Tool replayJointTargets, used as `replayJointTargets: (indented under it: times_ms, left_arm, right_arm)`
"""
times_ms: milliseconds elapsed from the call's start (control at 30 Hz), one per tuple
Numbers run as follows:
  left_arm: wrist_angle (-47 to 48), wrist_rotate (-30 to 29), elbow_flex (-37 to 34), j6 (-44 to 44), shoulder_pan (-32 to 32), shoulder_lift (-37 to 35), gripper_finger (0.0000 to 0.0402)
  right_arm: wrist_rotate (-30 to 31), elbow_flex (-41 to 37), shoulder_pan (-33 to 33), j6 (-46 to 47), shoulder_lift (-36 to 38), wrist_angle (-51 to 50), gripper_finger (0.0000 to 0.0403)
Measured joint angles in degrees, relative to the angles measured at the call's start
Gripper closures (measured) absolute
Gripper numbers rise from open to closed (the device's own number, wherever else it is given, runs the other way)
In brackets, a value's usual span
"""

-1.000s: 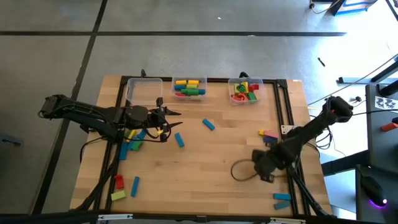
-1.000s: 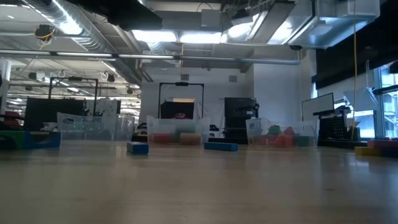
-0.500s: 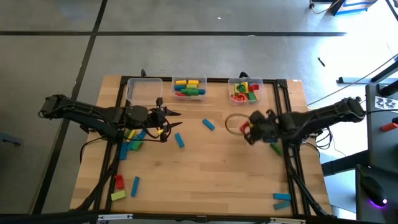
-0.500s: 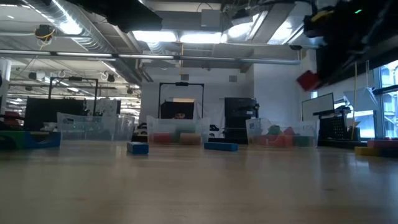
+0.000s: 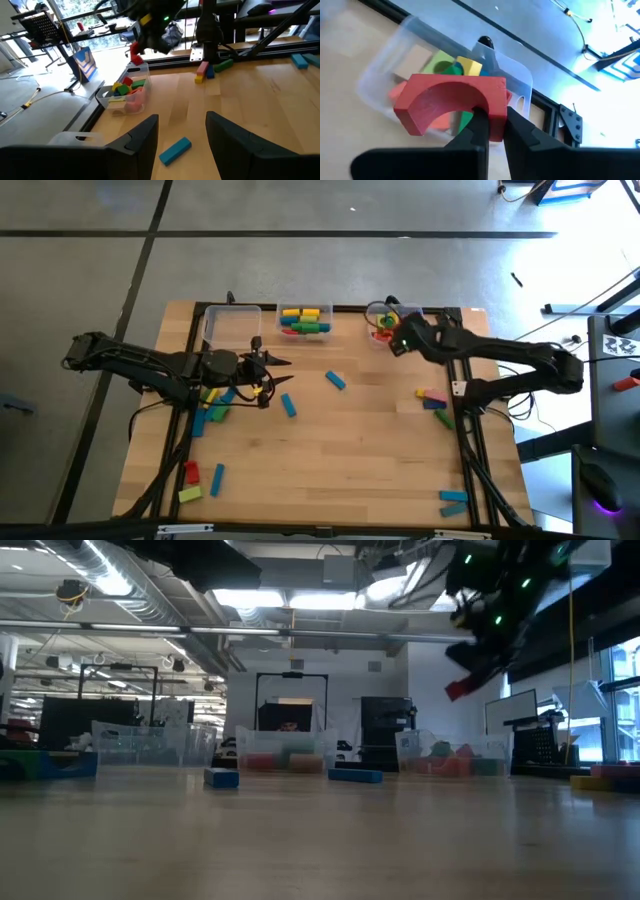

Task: Sort blocks by size
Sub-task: Put the red arch block into the right transparent bin, then put the blue arch block into the right transparent bin

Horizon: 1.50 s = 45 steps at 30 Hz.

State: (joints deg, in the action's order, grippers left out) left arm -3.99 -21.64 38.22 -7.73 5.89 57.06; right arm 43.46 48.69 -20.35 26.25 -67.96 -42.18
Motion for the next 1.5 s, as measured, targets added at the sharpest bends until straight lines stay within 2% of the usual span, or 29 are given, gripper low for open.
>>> replayJointTargets:
  times_ms: [200, 333, 467, 633, 900, 1033, 1200, 1333, 1500]
  left_arm:
    - [-0.02, 0.0, 0.0, 0.17, 0.0, 0.0, 0.0243]
    - [-0.09, 0.0, 0.0, -0.06, 0.0, 0.0, 0.0243]
    - [-0.49, 0.0, 0.0, -0.12, 0.0, 0.0, 0.0243]
    - [-1.67, -0.01, 0.0, -1.11, 0.0, -0.01, 0.0243]
    - [-1.54, -0.03, 0.0, -1.46, 0.0, 0.0, 0.0243]
    - [1.93, -0.03, -0.02, 0.81, 0.54, -0.01, 0.0243]
    - [3.56, 2.22, -0.02, 5.79, 0.79, 0.04, 0.0237]
    - [4.66, 2.18, 0.43, 6.89, 0.63, -0.17, 0.0202]
    - [19.91, 2.02, 7.04, 12.05, 1.03, -0.17, 0.0146]
  right_arm:
    - [-6.58, -3.31, -10.29, -9.4, -5.38, 11.38, 0.0368]
    - [-8.96, -3.65, -14.4, -10.26, -8.05, 13.93, 0.0368]
    - [-14.81, -3.68, -17.92, -9.34, -9.71, 15.76, 0.0357]
    - [-16.28, -3.7, -20.01, -7.57, -11.55, 15.87, 0.0317]
    - [-17.7, -3.7, -19.56, -11.22, -9.83, 15.98, 0.022]
    - [-19.99, -3.7, -15.83, -12.99, -4.65, 16.47, 0.0191]
    - [-24.3, -3.68, -5.9, -14.56, 1.51, 20.12, 0.0181]
    - [-25.05, -3.61, 5.21, -13.55, 3.25, 24.42, 0.0181]
    - [-25.0, -3.61, 18.89, -13.12, 2.55, 29.5, 0.0182]
